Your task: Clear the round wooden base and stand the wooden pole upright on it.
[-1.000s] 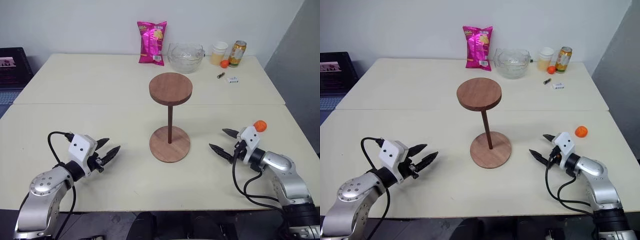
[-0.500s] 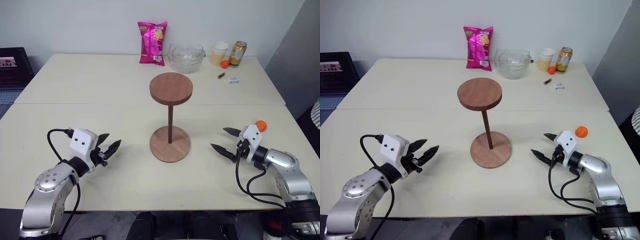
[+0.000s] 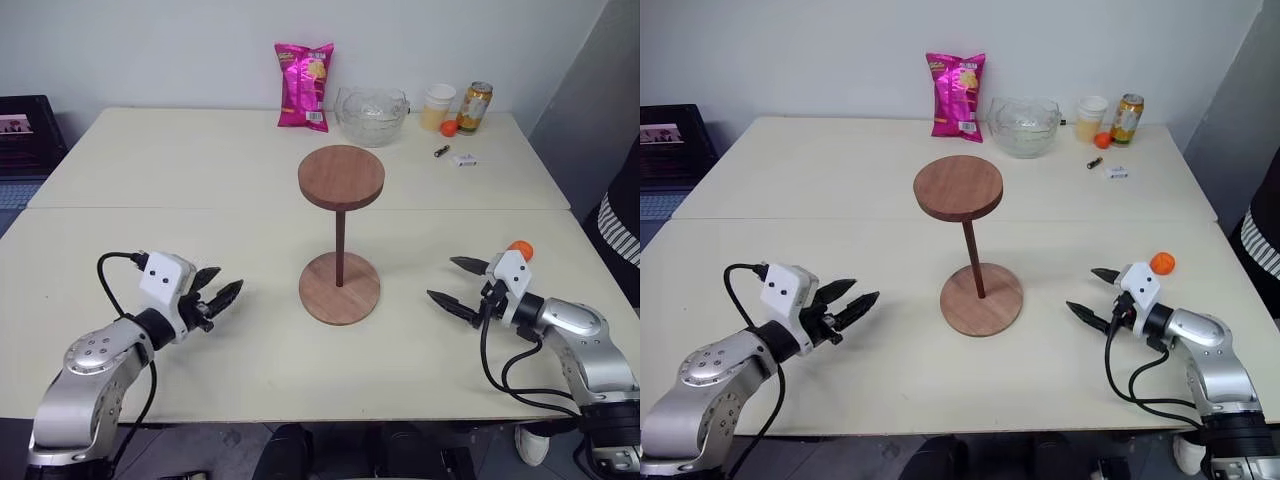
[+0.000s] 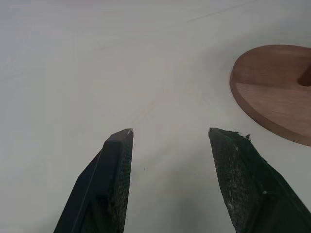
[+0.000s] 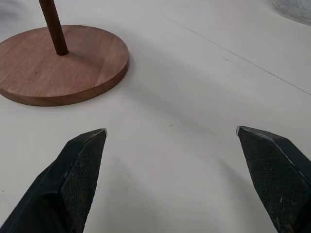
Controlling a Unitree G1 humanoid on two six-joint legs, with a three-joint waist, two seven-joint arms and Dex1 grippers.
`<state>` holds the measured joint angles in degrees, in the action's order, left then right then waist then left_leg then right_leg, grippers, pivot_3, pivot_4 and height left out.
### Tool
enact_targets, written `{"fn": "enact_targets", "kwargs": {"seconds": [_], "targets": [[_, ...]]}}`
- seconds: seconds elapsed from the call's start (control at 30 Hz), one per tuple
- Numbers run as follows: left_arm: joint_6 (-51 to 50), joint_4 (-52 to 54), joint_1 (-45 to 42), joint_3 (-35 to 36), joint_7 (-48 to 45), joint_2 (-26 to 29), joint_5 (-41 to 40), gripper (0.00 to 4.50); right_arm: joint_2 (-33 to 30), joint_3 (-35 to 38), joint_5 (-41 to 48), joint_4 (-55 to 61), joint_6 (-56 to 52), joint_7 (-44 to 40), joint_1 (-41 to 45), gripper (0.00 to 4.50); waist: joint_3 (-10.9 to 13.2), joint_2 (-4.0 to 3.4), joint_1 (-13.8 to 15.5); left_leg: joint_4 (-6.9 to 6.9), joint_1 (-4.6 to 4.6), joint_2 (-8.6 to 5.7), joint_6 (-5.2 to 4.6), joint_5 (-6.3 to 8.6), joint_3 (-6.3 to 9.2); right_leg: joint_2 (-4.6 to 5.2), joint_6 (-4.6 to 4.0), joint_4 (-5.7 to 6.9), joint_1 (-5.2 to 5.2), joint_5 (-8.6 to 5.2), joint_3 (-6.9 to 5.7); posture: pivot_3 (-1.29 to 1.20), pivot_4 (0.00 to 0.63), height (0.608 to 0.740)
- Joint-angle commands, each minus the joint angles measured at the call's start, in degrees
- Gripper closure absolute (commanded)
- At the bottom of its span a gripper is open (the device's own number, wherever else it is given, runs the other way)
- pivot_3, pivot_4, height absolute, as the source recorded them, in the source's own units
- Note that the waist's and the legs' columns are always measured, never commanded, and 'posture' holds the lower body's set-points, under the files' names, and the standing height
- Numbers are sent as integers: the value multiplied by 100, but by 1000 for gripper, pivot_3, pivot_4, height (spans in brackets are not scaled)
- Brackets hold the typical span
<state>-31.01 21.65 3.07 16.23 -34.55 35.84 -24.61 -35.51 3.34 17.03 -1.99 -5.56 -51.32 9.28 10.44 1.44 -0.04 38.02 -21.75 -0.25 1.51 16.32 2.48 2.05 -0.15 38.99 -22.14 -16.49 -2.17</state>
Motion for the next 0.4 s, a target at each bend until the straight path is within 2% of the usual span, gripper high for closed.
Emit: {"fn": "enact_targets", "kwargs": {"seconds": [0.03, 0.4], "targets": [[9, 148, -21, 207, -60, 105, -112, 1945, -75, 163, 129, 270, -11, -54, -56, 0, 0, 0, 1, 0, 0, 0, 0, 0, 0, 0, 0, 0, 0, 0, 0, 0, 150, 740], [46, 161, 88, 262, -343, 279, -318, 1945, -162, 200, 270, 609, -326, -79, -74, 0, 0, 0, 3, 1, 0, 0, 0, 0, 1, 0, 0, 0, 0, 0, 0, 0, 150, 740]]}}
